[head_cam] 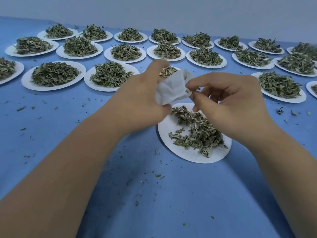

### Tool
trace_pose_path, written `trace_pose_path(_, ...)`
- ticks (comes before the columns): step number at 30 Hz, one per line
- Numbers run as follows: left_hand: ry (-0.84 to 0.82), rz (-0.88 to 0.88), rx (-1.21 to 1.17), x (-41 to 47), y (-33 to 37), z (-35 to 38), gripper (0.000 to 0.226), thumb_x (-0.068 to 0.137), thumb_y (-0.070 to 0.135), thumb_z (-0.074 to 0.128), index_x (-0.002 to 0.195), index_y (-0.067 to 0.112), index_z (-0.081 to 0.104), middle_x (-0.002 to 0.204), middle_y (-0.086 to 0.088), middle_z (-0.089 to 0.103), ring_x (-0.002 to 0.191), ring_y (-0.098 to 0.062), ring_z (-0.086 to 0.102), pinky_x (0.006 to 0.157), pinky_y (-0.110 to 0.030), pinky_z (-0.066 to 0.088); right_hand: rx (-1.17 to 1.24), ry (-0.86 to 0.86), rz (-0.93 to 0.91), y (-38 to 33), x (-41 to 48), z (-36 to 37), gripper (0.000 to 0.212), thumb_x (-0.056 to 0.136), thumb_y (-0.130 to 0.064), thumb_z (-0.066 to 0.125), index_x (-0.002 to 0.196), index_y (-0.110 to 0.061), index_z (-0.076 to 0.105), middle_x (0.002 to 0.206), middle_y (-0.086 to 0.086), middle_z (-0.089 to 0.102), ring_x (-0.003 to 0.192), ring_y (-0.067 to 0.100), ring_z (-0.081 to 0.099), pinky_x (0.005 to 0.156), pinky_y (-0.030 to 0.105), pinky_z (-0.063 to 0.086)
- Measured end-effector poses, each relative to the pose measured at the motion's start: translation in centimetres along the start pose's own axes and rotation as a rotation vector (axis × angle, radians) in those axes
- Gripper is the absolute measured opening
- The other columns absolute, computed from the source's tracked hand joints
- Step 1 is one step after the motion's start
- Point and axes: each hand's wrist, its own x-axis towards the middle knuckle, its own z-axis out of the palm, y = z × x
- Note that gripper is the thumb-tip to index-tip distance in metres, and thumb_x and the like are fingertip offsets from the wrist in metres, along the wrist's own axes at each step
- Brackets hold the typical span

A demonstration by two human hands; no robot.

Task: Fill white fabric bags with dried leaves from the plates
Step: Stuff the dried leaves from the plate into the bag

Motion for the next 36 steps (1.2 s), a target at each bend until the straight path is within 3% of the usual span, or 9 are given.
trace_pose_path(3, 0.051, -0.060, 0.081, 0.3, -0.4, -0.1, 0.031, 0.079, 0.031, 0.074, 0.098, 0.039, 0.051, 0.084, 0.015, 0.060, 0.073, -0.002, 0.055, 0.054, -0.017, 0.037, -0.007, -0.012, 0.026, 0.0, 0.0, 0.0, 0.023, 0.091, -0.011, 0.074, 0.097, -0.033, 0.077, 0.071, -0.010, 0.072, 0.057, 0.025, 0.069, 0.051, 0.016, 0.038)
trace_pose_path(8, 0.038, -0.002, -0.012, 0.3, 0.0, 0.3, 0.029, 0.075, 0.036, 0.075, 0.076, 0.035, 0.046, 0.082, 0.023, 0.057, 0.071, 0.004, 0.053, 0.053, -0.012, 0.035, 0.020, -0.224, 0.066, -0.6, -0.3, 0.2, 0.029, 0.087, -0.018, 0.069, 0.113, -0.028, 0.076, 0.086, -0.028, 0.069, 0.072, 0.017, 0.070, 0.056, 0.012, 0.041)
trace_pose_path(13, 0.075, 0.075, 0.013, 0.3, -0.3, 0.9, 0.026, 0.073, 0.047, 0.072, 0.087, 0.035, 0.054, 0.080, 0.014, 0.061, 0.075, 0.001, 0.057, 0.056, -0.017, 0.042, -0.032, -0.251, 0.002, -0.7, -0.3, 0.0, 0.031, 0.089, -0.013, 0.071, 0.113, -0.032, 0.076, 0.079, -0.022, 0.070, 0.067, 0.015, 0.066, 0.059, 0.016, 0.042)
trace_pose_path(17, 0.126, 0.063, 0.064, 0.4, -0.5, 0.7, 0.026, 0.071, 0.057, 0.070, 0.084, 0.041, 0.053, 0.079, 0.020, 0.061, 0.076, -0.001, 0.058, 0.058, -0.017, 0.044, 0.004, -0.063, 0.019, -0.4, -0.1, -0.8, 0.018, 0.090, -0.025, 0.068, 0.103, -0.033, 0.077, 0.070, -0.008, 0.069, 0.060, 0.024, 0.064, 0.052, 0.040, 0.048)
trace_pose_path(20, 0.132, 0.085, 0.068, 0.2, -0.2, 0.9, 0.027, 0.071, 0.054, 0.069, 0.092, 0.037, 0.061, 0.075, 0.016, 0.062, 0.071, -0.004, 0.059, 0.059, -0.022, 0.047, 0.008, -0.167, 0.018, -0.7, -0.3, -0.4, 0.025, 0.091, -0.021, 0.064, 0.110, -0.032, 0.076, 0.076, -0.016, 0.070, 0.067, 0.019, 0.069, 0.054, 0.032, 0.048)
trace_pose_path(23, 0.136, 0.130, 0.099, 0.1, 0.3, 1.4, 0.020, 0.069, 0.044, 0.064, 0.082, 0.030, 0.057, 0.063, 0.012, 0.053, 0.057, -0.003, 0.051, 0.053, -0.029, 0.039, -0.020, -0.297, 0.003, -0.8, -0.4, 0.1, 0.025, 0.091, -0.018, 0.063, 0.109, -0.029, 0.077, 0.078, -0.015, 0.069, 0.068, 0.019, 0.068, 0.060, 0.022, 0.045)
trace_pose_path(28, 0.124, 0.102, 0.058, 0.2, 0.1, 0.8, 0.032, 0.074, 0.049, 0.069, 0.099, 0.028, 0.068, 0.076, 0.007, 0.065, 0.071, -0.012, 0.061, 0.067, -0.040, 0.053, 0.063, -0.140, 0.050, -0.7, -0.3, -0.7, 0.030, 0.090, -0.017, 0.057, 0.110, -0.024, 0.078, 0.062, -0.015, 0.066, 0.047, 0.004, 0.051, 0.052, 0.009, 0.033)
trace_pose_path(32, 0.116, 0.133, -0.002, -0.5, 1.0, 1.0, 0.019, 0.074, 0.043, 0.069, 0.089, 0.035, 0.062, 0.069, 0.016, 0.058, 0.066, -0.003, 0.055, 0.060, -0.031, 0.049, -0.067, -0.381, 0.018, -1.1, -0.6, 0.0, 0.029, 0.091, -0.019, 0.053, 0.108, -0.006, 0.073, 0.076, -0.006, 0.063, 0.061, 0.007, 0.055, 0.060, 0.008, 0.036)
trace_pose_path(36, 0.147, 0.095, 0.037, -0.3, 0.2, 0.0, 0.027, 0.081, 0.044, 0.075, 0.098, 0.028, 0.061, 0.074, 0.015, 0.059, 0.067, -0.001, 0.055, 0.055, -0.017, 0.043, -0.037, -0.193, 0.079, -1.0, -0.3, -1.0, 0.030, 0.089, -0.022, 0.059, 0.110, -0.035, 0.076, 0.071, -0.015, 0.067, 0.050, 0.017, 0.050, 0.052, 0.023, 0.038)
